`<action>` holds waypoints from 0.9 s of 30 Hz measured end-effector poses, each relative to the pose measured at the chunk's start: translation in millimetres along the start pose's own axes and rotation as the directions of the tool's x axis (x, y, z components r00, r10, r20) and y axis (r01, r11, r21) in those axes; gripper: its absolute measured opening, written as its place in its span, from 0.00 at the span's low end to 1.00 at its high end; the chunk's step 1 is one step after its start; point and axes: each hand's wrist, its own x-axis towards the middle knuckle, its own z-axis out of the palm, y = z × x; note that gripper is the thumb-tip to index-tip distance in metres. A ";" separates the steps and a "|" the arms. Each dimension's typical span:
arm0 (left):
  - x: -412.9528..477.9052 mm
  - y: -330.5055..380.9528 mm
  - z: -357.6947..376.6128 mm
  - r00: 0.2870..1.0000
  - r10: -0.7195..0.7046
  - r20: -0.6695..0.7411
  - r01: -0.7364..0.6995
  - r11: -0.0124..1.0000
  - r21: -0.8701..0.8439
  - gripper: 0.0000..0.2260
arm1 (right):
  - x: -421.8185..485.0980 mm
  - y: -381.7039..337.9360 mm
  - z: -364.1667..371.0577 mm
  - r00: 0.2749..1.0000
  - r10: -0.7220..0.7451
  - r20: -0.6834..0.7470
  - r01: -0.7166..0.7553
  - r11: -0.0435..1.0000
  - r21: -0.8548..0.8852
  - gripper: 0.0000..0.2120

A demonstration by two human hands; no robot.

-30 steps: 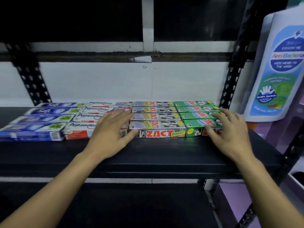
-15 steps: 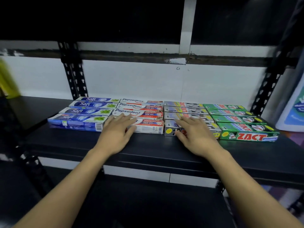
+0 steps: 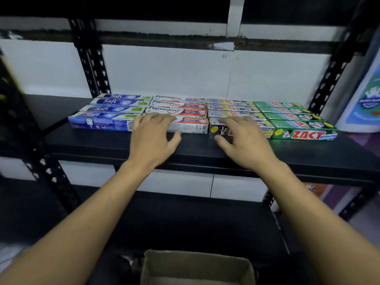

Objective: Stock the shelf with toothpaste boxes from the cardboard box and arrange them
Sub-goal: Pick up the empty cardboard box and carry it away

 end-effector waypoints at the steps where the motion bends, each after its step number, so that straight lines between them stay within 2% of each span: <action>1: -10.9 7.3 -6.7 0.999 0.013 -0.029 -0.013 1.000 -0.019 0.19 | -10.1 -5.7 -2.1 1.000 0.003 -0.017 -0.003 0.999 0.035 0.24; 4: -51.2 22.8 -15.7 0.998 0.052 -0.046 -0.056 0.995 -0.078 0.17 | -48.3 -21.3 -2.3 1.000 0.012 -0.003 -0.012 0.988 0.155 0.23; 8: -105.1 25.1 -7.0 0.997 0.070 -0.034 -0.075 0.986 -0.151 0.16 | -98.7 -32.5 8.8 0.999 0.026 0.036 -0.033 0.979 0.202 0.22; 11: -149.9 18.9 13.9 0.990 0.038 0.138 -0.024 0.994 -0.105 0.18 | -137.1 -29.6 41.5 0.991 0.067 0.119 -0.090 0.976 0.200 0.22; 13: -180.6 9.2 33.3 0.958 0.018 0.288 0.006 0.997 -0.082 0.20 | -162.1 -21.9 69.8 0.972 0.109 0.208 -0.153 0.966 0.208 0.22; 16: -231.7 -8.4 70.3 0.861 -0.040 0.507 0.108 0.988 -0.107 0.24 | -203.9 -4.1 117.2 0.906 0.188 0.379 -0.272 0.945 0.182 0.24; 20: -308.5 -25.8 118.0 0.651 -0.139 0.746 0.258 0.965 -0.045 0.28 | -269.3 17.0 173.1 0.747 0.314 0.586 -0.458 0.882 0.111 0.26; 23: -362.6 -35.3 146.1 0.564 -0.217 0.797 0.369 0.929 -0.008 0.32 | -319.3 34.0 210.4 0.610 0.373 0.700 -0.513 0.858 -0.010 0.28; 25: -396.8 -42.6 157.2 0.491 -0.276 0.827 0.426 0.903 0.048 0.38 | -349.6 42.6 227.1 0.572 0.404 0.714 -0.519 0.852 -0.067 0.29; 27: -424.2 -43.7 155.8 0.482 -0.302 0.823 0.494 0.869 0.029 0.46 | -379.3 50.0 237.0 0.547 0.436 0.715 -0.547 0.832 -0.089 0.32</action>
